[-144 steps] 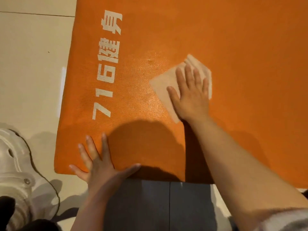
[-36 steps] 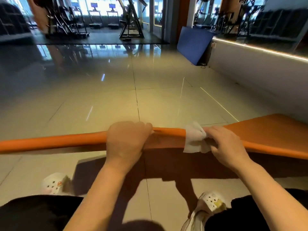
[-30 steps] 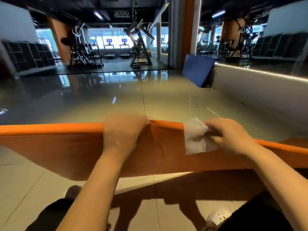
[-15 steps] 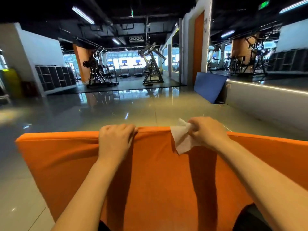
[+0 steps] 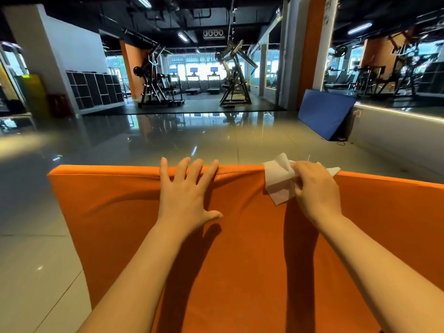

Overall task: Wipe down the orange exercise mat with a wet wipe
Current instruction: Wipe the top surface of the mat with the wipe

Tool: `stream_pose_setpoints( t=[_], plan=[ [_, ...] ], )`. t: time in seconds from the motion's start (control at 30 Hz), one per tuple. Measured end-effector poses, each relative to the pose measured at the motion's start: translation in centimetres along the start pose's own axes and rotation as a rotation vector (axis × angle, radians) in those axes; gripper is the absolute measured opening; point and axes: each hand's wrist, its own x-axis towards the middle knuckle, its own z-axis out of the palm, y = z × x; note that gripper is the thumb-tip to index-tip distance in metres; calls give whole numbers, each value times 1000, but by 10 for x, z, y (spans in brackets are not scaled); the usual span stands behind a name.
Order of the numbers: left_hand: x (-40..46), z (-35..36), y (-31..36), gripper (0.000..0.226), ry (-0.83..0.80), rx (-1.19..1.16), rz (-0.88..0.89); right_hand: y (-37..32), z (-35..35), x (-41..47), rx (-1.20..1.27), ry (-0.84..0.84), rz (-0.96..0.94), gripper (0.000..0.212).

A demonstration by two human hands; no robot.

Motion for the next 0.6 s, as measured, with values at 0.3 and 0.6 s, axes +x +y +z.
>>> stream_pose_setpoints(
  t=[0.3,0.6],
  plan=[
    [14,45,10,109,11,-69,-54,18,32,16,23,-93,40,23],
    [15,91,9,109,-21,-96,-148,22,72,26,59,-239,-49,59]
  ],
)
